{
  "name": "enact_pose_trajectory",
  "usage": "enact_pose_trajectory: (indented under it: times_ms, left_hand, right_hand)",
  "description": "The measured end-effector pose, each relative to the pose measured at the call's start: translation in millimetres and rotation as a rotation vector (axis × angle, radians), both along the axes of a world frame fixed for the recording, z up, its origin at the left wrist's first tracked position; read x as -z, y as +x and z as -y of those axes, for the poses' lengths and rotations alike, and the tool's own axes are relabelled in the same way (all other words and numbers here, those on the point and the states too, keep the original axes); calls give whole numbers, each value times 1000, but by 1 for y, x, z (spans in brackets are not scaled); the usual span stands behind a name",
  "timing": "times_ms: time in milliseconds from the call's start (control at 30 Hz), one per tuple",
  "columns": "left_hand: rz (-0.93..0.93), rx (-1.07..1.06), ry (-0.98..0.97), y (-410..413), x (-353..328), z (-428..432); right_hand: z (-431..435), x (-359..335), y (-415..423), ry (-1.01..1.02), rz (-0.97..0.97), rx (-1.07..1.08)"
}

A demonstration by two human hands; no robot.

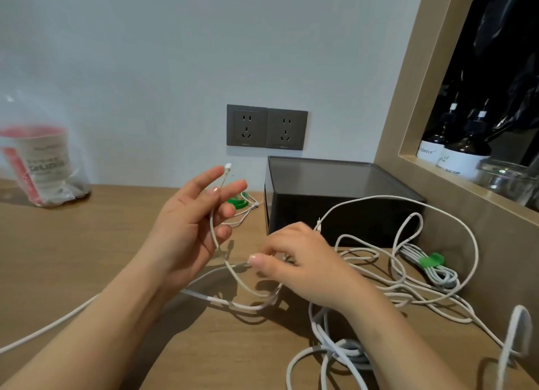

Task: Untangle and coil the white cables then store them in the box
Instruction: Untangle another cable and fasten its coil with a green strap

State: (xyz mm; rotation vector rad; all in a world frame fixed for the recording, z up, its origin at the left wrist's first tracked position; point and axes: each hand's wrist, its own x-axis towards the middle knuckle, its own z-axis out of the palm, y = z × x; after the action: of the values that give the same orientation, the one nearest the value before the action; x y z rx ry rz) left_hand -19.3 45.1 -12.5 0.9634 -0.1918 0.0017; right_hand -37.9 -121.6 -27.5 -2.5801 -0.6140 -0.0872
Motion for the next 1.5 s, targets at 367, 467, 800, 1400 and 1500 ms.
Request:
enact_pose_trajectory:
  times_ms: [367, 467, 800, 1400, 1500]
  left_hand:
    - [-95, 117, -148, 5, 1, -10]
    - [-81, 140, -226, 6, 0, -13]
    - [-63, -48, -29, 10, 2, -17]
    - [45, -141, 496, 4, 10, -4]
    - [167, -226, 736, 2, 16, -6]
  right_hand:
    - [-8, -8, -13, 264, -221, -155]
    - [-16, -5, -13, -25, -253, -268]
    - [15, -6, -2, 308, -232, -56]
    - [29, -2, 8, 324, 212, 354]
    - [27, -1, 9, 332, 232, 353]
